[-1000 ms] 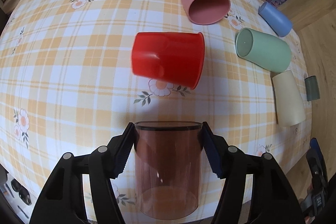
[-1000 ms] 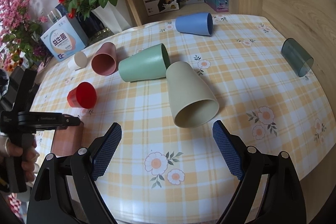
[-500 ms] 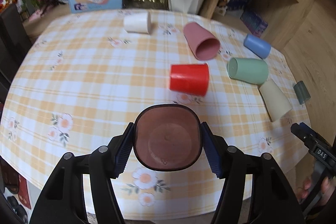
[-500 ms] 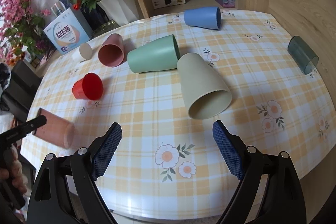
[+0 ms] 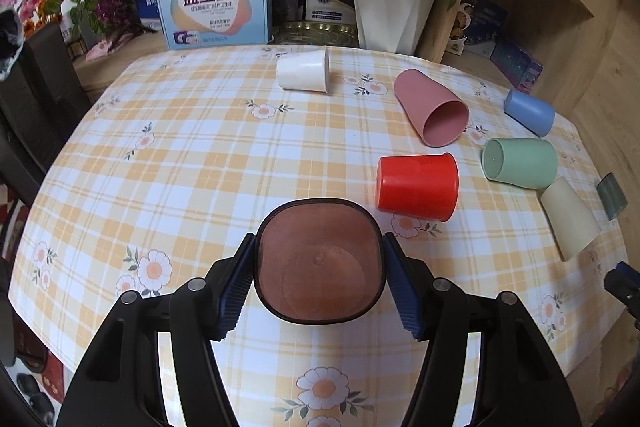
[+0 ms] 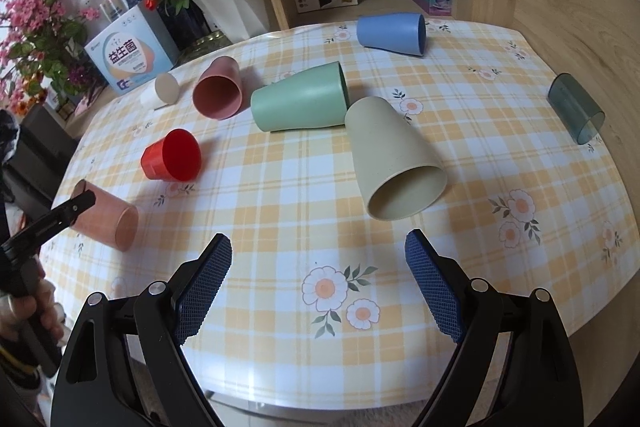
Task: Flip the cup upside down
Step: 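Lift the brown cup with the left gripper and lower it mouth-up onto the table, then open the left gripper and pull back from the brown cup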
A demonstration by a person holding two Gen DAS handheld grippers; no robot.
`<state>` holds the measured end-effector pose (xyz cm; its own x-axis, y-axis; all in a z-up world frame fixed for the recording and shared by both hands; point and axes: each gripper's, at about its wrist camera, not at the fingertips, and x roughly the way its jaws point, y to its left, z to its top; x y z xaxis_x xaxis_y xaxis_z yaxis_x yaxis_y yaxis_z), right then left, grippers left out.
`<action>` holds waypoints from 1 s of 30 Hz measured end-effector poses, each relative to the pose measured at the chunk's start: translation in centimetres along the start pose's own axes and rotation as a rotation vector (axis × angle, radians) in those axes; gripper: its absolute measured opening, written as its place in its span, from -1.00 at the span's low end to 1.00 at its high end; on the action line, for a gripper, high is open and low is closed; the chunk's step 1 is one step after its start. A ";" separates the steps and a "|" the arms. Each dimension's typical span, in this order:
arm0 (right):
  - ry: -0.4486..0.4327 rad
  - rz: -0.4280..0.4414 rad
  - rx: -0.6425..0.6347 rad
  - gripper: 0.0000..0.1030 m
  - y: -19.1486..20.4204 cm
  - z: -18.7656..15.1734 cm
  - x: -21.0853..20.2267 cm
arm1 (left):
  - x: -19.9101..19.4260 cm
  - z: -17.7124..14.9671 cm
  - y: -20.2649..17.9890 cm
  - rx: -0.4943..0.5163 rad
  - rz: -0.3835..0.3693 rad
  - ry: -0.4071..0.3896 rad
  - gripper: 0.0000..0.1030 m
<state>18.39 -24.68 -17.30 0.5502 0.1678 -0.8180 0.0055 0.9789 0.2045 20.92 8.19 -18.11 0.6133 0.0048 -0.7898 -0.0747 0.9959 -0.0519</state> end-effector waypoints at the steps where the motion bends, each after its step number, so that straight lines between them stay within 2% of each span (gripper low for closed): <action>1: 0.000 0.000 -0.001 0.66 0.0 0.0 0.0 | 0.0 0.0 -0.2 0.005 0.006 -0.005 0.17; 21: -0.014 0.002 0.012 0.66 -0.2 -0.3 -1.2 | -0.3 -0.8 -2.1 0.043 0.078 -0.033 0.19; 22: -0.018 0.002 0.011 0.66 -0.2 -0.3 -1.4 | -0.5 -0.8 -2.1 0.044 0.063 -0.034 0.21; 23: -0.022 0.003 0.011 0.66 -0.2 -0.3 -1.6 | -0.7 -0.8 -2.1 0.045 0.046 -0.036 0.35; 24: -0.027 0.002 0.010 0.66 -0.2 -0.3 -1.9 | -1.0 -0.8 -2.3 0.047 0.037 -0.043 0.59; 26: -0.041 0.001 0.008 0.66 -0.2 -0.3 -2.6 | -2.1 -0.7 -2.7 0.059 0.038 -0.074 0.77; 30: -0.080 0.001 0.003 0.66 -0.1 -0.2 -4.5 | -4.4 -0.3 -3.5 0.092 0.037 -0.105 0.84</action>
<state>15.79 -25.48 -13.77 0.6150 0.1583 -0.7724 0.0078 0.9784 0.2067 18.25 4.65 -14.61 0.6904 0.0459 -0.7219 -0.0292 0.9989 0.0357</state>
